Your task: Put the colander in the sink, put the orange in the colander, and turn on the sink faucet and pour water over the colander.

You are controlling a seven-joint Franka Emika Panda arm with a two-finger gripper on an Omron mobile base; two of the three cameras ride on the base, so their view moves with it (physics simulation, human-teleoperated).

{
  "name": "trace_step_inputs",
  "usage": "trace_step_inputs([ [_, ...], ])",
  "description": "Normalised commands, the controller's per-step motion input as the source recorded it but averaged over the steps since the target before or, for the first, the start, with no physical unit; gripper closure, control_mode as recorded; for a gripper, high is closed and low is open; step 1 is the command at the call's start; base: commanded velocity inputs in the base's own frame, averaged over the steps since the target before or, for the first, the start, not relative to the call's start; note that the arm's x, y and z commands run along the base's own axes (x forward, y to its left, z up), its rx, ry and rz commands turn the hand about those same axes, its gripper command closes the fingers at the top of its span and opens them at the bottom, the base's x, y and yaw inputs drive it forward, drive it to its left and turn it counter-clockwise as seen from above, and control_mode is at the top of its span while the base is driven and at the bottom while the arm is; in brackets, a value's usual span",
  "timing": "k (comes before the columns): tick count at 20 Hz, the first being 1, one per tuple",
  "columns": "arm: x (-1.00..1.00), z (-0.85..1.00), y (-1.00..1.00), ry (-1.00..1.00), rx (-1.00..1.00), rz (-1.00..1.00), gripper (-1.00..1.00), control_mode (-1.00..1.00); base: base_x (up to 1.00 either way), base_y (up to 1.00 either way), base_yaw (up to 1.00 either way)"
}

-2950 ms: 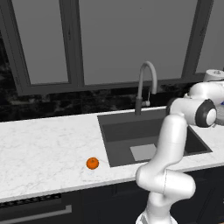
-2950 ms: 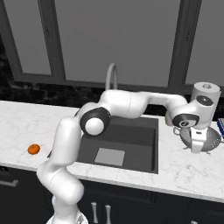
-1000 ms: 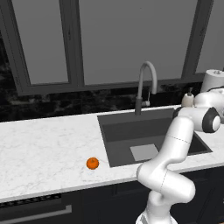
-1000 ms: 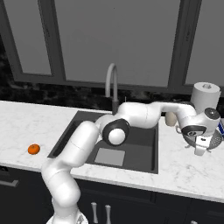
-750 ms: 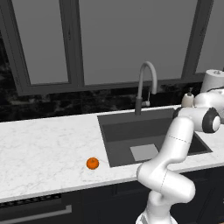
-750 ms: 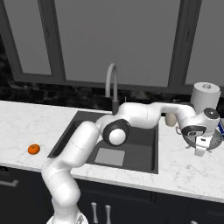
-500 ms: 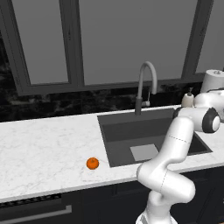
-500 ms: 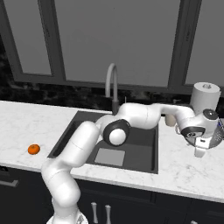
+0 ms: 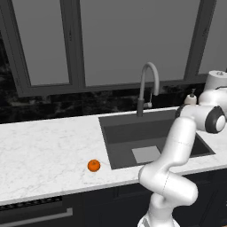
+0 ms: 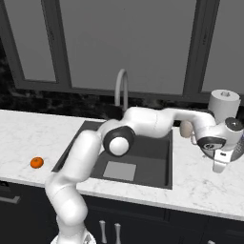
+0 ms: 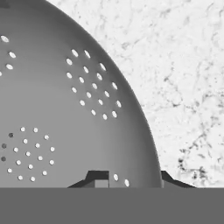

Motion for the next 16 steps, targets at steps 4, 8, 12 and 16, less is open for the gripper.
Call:
trace_step_inputs([
  [4,-0.88,0.98,0.53,0.02,0.00,0.08,1.00,-1.00,0.00,0.00,0.00],
  [8,-0.69,0.70,1.00,0.05,0.00,0.22,1.00,-1.00,0.00,0.00,0.00],
  [12,-0.72,0.35,1.00,0.00,0.00,0.33,1.00,-1.00,0.00,0.00,0.00],
  [16,-0.74,0.16,1.00,0.00,0.00,0.28,1.00,-1.00,0.00,0.00,0.00],
])
